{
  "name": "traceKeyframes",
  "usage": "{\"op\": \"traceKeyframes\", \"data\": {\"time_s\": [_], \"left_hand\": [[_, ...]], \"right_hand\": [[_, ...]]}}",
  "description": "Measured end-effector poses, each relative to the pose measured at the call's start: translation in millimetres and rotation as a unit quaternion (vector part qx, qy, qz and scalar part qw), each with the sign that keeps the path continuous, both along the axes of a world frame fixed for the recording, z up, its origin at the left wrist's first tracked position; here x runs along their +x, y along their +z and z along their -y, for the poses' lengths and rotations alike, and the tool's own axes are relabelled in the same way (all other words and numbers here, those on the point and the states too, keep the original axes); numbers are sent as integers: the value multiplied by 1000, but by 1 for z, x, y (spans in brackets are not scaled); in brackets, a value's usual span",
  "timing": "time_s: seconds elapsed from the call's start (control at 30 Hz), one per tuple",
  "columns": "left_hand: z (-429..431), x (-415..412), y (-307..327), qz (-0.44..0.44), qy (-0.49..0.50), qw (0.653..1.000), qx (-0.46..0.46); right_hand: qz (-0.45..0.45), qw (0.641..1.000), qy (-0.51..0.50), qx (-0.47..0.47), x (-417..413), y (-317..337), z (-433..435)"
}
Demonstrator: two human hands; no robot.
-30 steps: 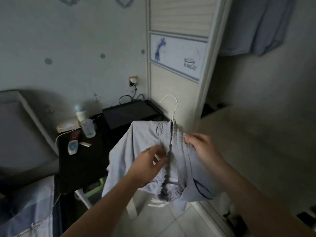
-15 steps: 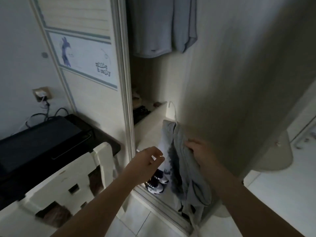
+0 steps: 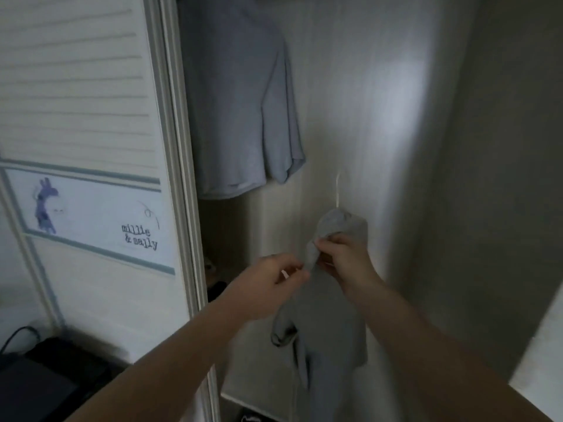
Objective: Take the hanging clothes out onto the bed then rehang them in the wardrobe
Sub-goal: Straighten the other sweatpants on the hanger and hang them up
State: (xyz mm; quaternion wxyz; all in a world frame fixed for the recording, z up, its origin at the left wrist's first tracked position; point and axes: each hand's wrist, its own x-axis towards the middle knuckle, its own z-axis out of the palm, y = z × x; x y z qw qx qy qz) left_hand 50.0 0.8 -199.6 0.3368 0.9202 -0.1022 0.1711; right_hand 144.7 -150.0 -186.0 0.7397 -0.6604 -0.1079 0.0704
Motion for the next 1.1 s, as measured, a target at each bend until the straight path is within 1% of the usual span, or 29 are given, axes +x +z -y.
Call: {"op": "traceKeyframes", "data": {"time_s": [0.13, 0.23, 0.4, 0.5, 0.63, 0.7, 0.77, 0.8, 0.83, 0.9, 0.97, 1.03, 1.1], "left_hand": [[-35, 30, 56, 45, 8, 998, 41], [-55, 53, 101, 70, 28, 995, 61], [-76, 97, 184, 160, 95, 978, 96], [-88, 122, 240, 211, 149, 959, 114], [-104, 144, 314, 285, 218, 919, 167], [-113, 153, 346, 310, 241, 900, 188], [-122, 161, 374, 323, 259, 886, 207], [-126, 164, 387, 327, 270, 880, 215], [-130, 168, 399, 328, 282, 874, 222], [-137, 175, 419, 330, 309, 860, 239], [-142, 183, 436, 334, 338, 840, 264], [-143, 191, 451, 330, 358, 827, 281], [-141, 199, 463, 320, 380, 815, 298]], "right_hand": [[73, 996, -55, 10, 23, 54, -38], [134, 988, -79, 12, 41, 105, -63], [233, 967, -98, 12, 80, 196, -97], [281, 954, -103, 4, 108, 259, -118], [344, 931, -119, 8, 141, 340, -146], [371, 923, -99, 1, 156, 374, -156], [405, 911, -82, -26, 168, 403, -160], [432, 896, -90, -53, 174, 416, -159], [467, 872, -115, -88, 179, 427, -158], [531, 810, -188, -161, 188, 444, -153], [574, 751, -248, -212, 195, 455, -148], [607, 709, -282, -222, 203, 465, -146], [633, 682, -292, -222, 215, 474, -145]]}}
